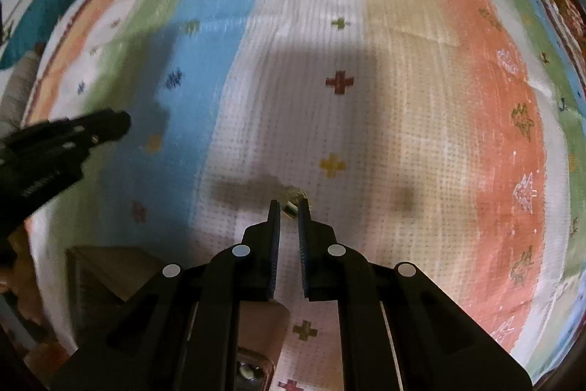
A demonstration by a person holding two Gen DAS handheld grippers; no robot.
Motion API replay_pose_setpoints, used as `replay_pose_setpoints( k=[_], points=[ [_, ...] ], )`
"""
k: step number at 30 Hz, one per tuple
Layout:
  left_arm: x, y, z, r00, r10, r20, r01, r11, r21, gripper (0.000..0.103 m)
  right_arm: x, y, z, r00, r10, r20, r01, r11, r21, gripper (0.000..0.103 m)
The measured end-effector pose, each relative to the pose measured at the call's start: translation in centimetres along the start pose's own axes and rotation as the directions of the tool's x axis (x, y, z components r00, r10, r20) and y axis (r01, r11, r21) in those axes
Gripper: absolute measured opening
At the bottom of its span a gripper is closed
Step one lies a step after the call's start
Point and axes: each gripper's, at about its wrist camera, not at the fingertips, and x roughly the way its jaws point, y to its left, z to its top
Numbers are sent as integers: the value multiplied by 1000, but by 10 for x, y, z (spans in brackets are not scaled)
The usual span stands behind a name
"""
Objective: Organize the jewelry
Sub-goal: 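Grasp the gold charm with the right tool while the left tool grasps the silver ring, then lift and carry the ring and charm back over the silver tin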
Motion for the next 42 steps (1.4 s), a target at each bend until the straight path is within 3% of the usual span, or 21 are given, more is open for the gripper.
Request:
replay_pose_setpoints(
  k=[1, 3, 16, 17, 19, 35, 42],
  points=[
    [1, -1, 0, 1000, 2, -2, -2, 1000, 4, 20, 1, 0, 0, 1000, -9, 0, 9, 1000, -1, 25],
    [1, -1, 0, 1000, 3, -3, -3, 1000, 4, 20, 2, 0, 1, 1000, -7, 4, 7, 1000, 5, 29],
    [10, -2, 1, 1000, 20, -19, -19, 1000, 18, 20, 7, 2, 6, 1000, -22, 10, 22, 1000, -5, 30],
    [10, -2, 1, 1000, 20, -19, -20, 1000, 19, 20, 6, 3, 6, 1000, -23, 13, 23, 1000, -3, 29],
    [10, -3, 1, 1000, 19, -18, -18, 1000, 21, 20, 6, 3, 6, 999, -27, 17, 27, 1000, -6, 18],
    [-25, -17, -9, 999, -24, 36, 23, 999, 31, 20, -28, -2, -2, 996, -17, 92, 17, 1000, 4, 10],
    [-30, -14, -10, 999, -31, 45, 30, 999, 19, 20, -19, 1, 2, 999, 2, 52, -2, 1000, 6, 14]
  ],
)
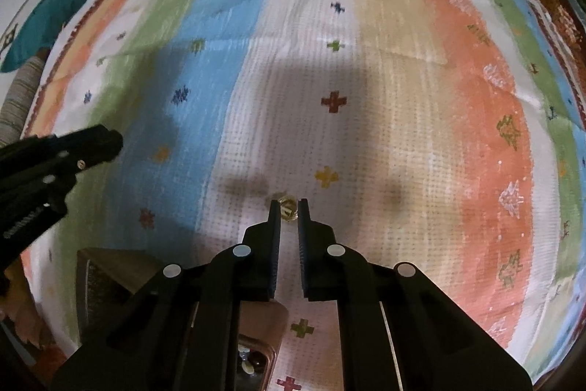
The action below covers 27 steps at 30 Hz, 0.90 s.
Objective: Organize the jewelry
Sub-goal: 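Lift and carry the ring and charm back over the silver tin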
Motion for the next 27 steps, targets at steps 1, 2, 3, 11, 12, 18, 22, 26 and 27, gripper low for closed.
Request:
replay_pose_setpoints(
  k=[1, 2, 3, 11, 12, 18, 22, 26, 27],
  points=[
    [0, 0, 0, 1000, 1, -1, -1, 1000, 0, 20, 2, 1, 0, 1000, -5, -3, 5, 1000, -3, 26],
    [2, 0, 0, 1000, 3, -5, -3, 1000, 1, 20, 2, 1, 0, 1000, -8, -2, 8, 1000, -5, 31],
    [3, 0, 1, 1000, 4, -8, -4, 1000, 3, 20, 3, 2, 0, 1000, -7, 2, 7, 1000, -7, 34],
    [10, 1, 2, 1000, 12, -22, -11, 1000, 14, 20, 14, 4, 2, 1000, -20, -17, 19, 1000, -16, 34],
    [11, 2, 2, 1000, 13, -23, -13, 1000, 15, 20, 16, 3, 2, 1000, -22, -22, 21, 1000, -17, 34],
    [16, 4, 2, 999, 20, -31, -20, 1000, 20, 20, 24, 5, 3, 999, -31, -23, 31, 999, -19, 34],
    [20, 2, 2, 999, 23, -37, -22, 999, 30, 20, 27, 7, 3, 999, -43, -15, 43, 999, -26, 32],
    [20, 0, 1, 999, 22, -39, -21, 999, 36, 20, 28, 7, 6, 998, -55, -12, 55, 998, -23, 18],
    [20, 0, 1, 999, 22, -39, -20, 999, 37, 20, 28, 7, 6, 998, -56, -11, 56, 998, -26, 18]
  ],
)
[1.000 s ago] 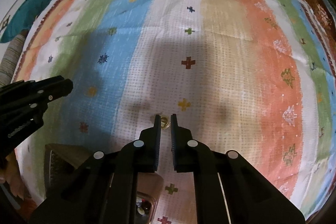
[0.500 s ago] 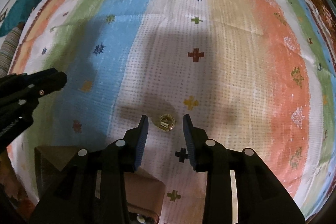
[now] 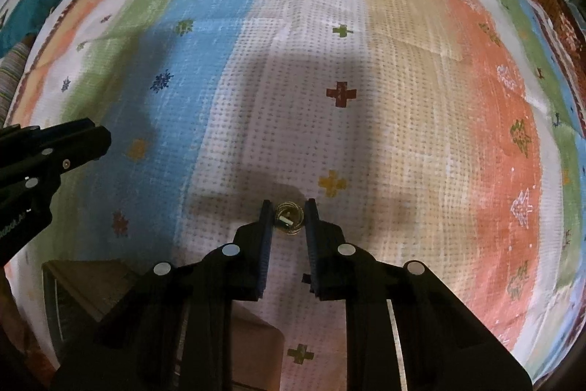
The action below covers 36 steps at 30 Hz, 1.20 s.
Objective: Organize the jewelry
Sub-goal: 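Lift and carry the ring and charm back over the silver tin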
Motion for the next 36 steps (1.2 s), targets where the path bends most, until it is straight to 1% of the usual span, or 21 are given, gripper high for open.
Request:
replay_pose_setpoints(
  k=[4, 11, 18, 23, 28, 30, 32, 36],
  points=[
    [-2, -1, -1, 1000, -3, 2, 3, 1000, 2, 20, 0, 2, 1, 1000, 0, 7, 0, 1000, -6, 17],
    [-11, -3, -1, 1000, -12, 20, 12, 1000, -4, 20, -15, -13, -1, 999, 30, 35, -32, 998, 45, 17],
    [-36, -11, -6, 997, -44, 58, 45, 999, -9, 20, -41, -19, -9, 995, 57, 77, -63, 995, 75, 17],
    [-57, -19, -8, 992, -76, 100, 77, 997, -8, 20, -63, -18, -12, 990, 68, 126, -78, 994, 81, 17],
    [-75, -26, -14, 987, -90, 133, 90, 996, 9, 20, -85, -11, -22, 982, 75, 175, -88, 994, 68, 17],
    [-81, -27, -17, 984, -101, 145, 100, 995, 13, 20, -92, -7, -24, 980, 65, 187, -75, 996, 48, 17],
    [-88, -28, -20, 981, -108, 159, 107, 994, 20, 20, -101, -2, -28, 977, 41, 211, -47, 999, 22, 17],
    [-104, -27, -28, 974, -133, 183, 130, 991, 25, 20, -117, 2, -37, 968, 50, 246, -52, 999, 3, 17]
  ],
)
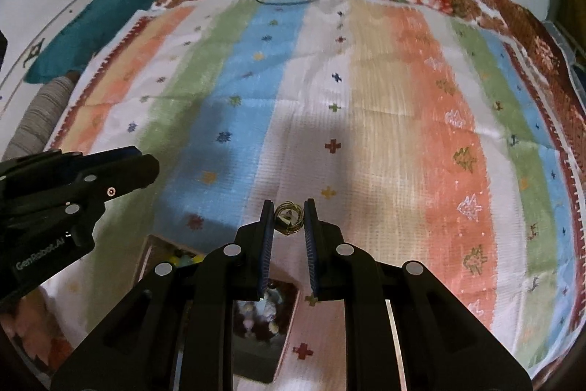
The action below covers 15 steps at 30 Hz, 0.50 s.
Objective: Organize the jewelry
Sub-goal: 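Lift and carry the ring and charm back over the silver tin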
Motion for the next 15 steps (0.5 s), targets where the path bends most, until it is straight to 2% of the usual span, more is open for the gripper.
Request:
replay_pose_setpoints(
  k=[15],
  points=[
    [-39, -12, -25, 998, -34, 53, 32, 999, 38, 20, -38, 6, -27, 996, 41, 78, -41, 999, 4, 17]
  ],
)
